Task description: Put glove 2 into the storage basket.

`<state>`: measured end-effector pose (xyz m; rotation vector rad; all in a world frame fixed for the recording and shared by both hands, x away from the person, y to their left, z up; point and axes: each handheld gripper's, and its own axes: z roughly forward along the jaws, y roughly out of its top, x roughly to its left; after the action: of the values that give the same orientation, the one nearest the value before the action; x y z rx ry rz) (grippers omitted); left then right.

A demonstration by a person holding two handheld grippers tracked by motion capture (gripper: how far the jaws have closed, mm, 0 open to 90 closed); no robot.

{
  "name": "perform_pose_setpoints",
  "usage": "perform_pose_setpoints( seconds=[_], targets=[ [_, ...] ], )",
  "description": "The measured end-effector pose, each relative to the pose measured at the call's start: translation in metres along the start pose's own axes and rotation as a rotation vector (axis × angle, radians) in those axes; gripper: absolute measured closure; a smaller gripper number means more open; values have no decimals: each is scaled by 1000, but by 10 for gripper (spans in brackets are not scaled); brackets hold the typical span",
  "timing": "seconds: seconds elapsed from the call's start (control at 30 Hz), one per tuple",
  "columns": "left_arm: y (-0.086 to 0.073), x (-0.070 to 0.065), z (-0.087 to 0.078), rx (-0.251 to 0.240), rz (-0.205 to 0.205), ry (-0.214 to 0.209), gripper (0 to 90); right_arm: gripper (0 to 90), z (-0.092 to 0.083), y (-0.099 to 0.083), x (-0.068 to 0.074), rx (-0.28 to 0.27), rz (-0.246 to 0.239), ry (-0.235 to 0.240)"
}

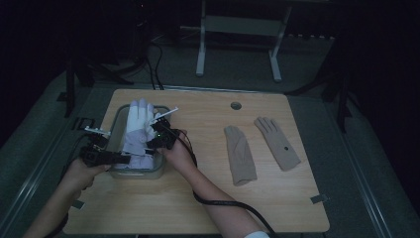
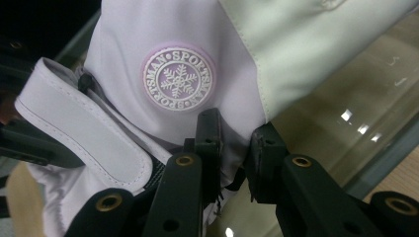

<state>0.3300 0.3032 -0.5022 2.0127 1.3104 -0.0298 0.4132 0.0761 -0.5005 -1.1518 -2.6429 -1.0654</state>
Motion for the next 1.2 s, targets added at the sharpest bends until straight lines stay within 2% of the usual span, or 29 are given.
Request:
perform_pose_setpoints(
  seconds=[0.2, 0.27, 0.33, 0.4, 0.47, 0.57, 0.63, 0.67, 0.73, 0.77, 0.87, 0.93, 0.97, 1.03, 1.17, 1.2],
  targets=[
    [3, -3, 3, 11, 7, 48, 563, 775, 6, 4, 1, 48, 1, -22],
    [4, -3, 3, 5, 22, 75, 550, 775, 8, 4, 1, 67, 9, -27],
    [4, -3, 3, 3, 15, 82, 538, 777, 12, 4, 0, 86, 8, -26],
    [5, -3, 5, 8, 20, 96, 538, 772, 13, 5, 2, 96, 0, -44],
    [6, -5, 7, 18, 25, 118, 537, 748, 14, 7, 4, 123, -8, -58],
    [6, -5, 7, 18, 21, 121, 536, 695, 13, 9, 4, 131, -20, -66],
    [6, -4, 6, 10, 4, 120, 536, 571, 5, 12, 3, 104, -32, -63],
    [6, -4, 6, 11, 2, 127, 535, 521, 2, 13, 3, 87, -47, -75],
    [6, -5, 6, 10, 6, 132, 535, 495, -2, 14, 3, 74, -55, -74],
    [5, -7, 7, 13, 12, 151, 529, 470, -12, 15, 1, 41, -58, -47],
    [4, -11, 5, -3, 18, 178, 493, 384, -23, 16, -2, 2, -66, -25],
    [3, -13, 3, -21, 13, 176, 455, 360, -27, 16, -3, -1, -63, -19],
    [1, -16, -2, -53, 1, 184, 434, 275, -37, 15, -6, -30, -53, -6],
    [0, -20, -7, -93, -2, 174, 384, 203, -44, 13, -8, -32, -78, 4],
    [3, -31, -14, -149, 15, 176, 339, 189, -56, 8, -15, -50, -104, -5],
    [5, -36, -16, -185, 19, 143, 322, 189, -58, 7, -16, -56, -104, -3]
  ],
)
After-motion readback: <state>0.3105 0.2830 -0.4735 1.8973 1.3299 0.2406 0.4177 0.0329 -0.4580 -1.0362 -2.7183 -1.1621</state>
